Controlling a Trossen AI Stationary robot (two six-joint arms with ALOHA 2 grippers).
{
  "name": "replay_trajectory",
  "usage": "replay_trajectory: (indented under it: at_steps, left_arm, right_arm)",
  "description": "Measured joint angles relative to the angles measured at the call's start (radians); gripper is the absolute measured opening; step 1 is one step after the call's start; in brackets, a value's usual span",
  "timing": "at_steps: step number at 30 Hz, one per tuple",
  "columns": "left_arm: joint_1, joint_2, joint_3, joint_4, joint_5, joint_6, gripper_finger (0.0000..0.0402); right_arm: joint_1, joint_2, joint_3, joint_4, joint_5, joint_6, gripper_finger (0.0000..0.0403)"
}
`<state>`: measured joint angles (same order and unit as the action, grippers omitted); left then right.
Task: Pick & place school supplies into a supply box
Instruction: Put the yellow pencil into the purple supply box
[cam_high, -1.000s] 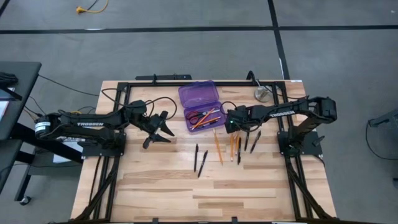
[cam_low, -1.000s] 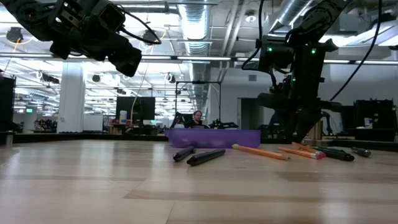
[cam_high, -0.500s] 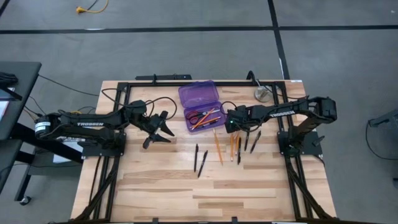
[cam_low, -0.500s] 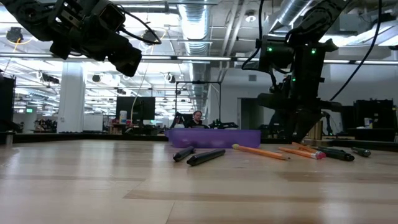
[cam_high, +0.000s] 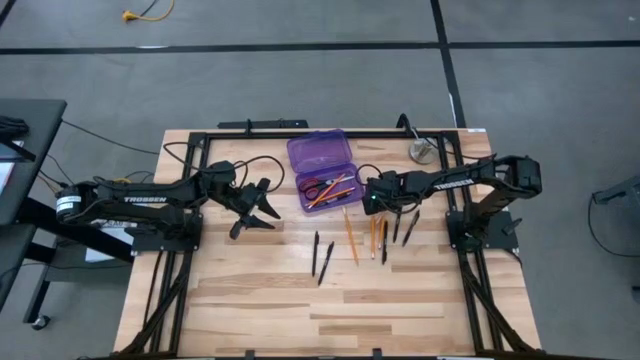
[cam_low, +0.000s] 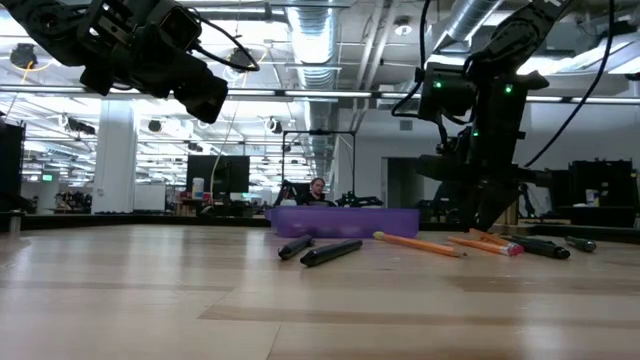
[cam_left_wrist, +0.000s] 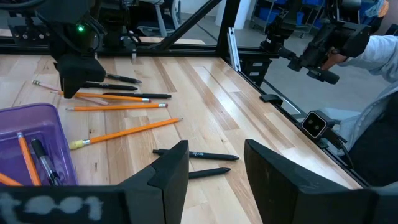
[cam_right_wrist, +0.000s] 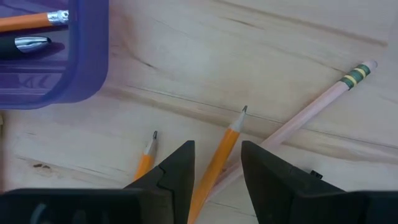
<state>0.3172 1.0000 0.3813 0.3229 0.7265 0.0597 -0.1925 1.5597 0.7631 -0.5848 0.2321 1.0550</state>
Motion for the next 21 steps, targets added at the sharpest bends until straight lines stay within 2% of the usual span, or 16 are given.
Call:
replay_trajectory:
  at_steps: [21]
  left_arm:
    - [0.0, 0.0, 0.0, 0.0, 0.0, -0.001, 0.0144]
  right_arm:
    - [-0.028, 0.0, 0.0, 0.012, 0.002, -0.016, 0.0127]
